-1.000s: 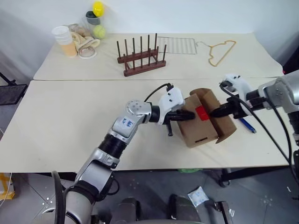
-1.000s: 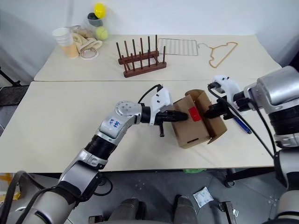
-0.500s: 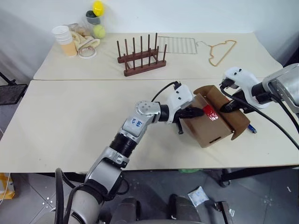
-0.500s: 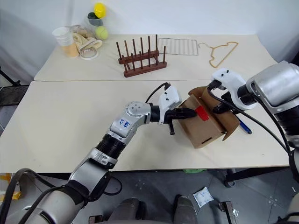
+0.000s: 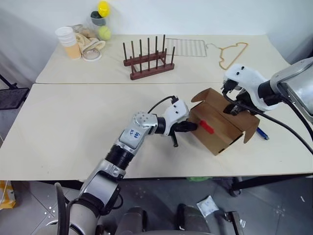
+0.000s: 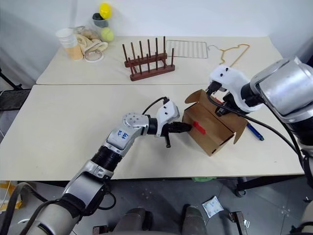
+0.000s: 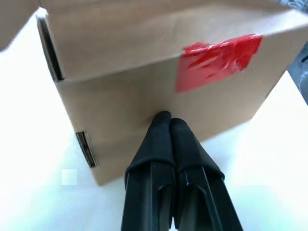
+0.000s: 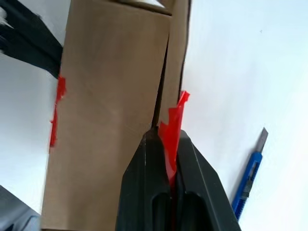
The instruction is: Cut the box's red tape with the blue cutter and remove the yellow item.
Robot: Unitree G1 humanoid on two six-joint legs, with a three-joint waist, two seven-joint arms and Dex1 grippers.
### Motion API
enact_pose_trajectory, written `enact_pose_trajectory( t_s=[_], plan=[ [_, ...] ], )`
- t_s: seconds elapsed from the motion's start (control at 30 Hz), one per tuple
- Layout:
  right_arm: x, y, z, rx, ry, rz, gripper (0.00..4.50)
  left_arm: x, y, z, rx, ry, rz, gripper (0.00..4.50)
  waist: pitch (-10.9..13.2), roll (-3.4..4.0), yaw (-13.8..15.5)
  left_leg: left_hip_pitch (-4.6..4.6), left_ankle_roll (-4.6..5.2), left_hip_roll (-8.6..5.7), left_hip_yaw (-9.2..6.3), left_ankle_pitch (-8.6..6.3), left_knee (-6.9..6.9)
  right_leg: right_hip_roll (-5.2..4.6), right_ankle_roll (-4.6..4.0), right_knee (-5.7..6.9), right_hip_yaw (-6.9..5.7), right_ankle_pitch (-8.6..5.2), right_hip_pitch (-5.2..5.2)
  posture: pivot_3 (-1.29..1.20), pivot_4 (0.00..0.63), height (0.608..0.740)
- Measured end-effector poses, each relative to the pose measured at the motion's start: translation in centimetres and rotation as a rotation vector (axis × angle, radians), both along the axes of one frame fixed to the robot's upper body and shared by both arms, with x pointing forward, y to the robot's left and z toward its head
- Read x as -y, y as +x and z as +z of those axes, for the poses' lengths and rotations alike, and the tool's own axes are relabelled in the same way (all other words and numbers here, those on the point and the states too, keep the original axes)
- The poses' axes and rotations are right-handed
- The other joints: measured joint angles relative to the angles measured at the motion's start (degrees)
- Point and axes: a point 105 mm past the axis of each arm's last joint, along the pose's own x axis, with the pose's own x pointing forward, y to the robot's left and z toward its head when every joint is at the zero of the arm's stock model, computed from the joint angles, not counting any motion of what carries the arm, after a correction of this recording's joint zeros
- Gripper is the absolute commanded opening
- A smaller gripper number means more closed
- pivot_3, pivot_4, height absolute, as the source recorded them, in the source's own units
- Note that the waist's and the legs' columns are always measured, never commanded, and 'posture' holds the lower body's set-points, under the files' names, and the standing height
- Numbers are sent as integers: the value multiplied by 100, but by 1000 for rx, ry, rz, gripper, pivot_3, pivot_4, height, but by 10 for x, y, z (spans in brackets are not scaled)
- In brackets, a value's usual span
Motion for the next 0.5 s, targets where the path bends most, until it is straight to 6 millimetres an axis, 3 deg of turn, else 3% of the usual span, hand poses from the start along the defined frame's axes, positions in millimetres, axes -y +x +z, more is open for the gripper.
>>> enact_pose_trajectory(
  t_s=[0.27,0.5],
  plan=[
    [0,-2,-3,23,24,-19,14,-8,2,1,-5,11,15,0,0,0,-16,0,-1,1,4,-1,-1,1,0,1,-2,0,0,0,150,740],
    [-2,3,-4,41,26,-19,14,-25,-5,23,19,-20,-51,0,0,0,-21,0,-1,2,5,-1,1,1,0,3,-2,0,0,0,150,740]
  ],
)
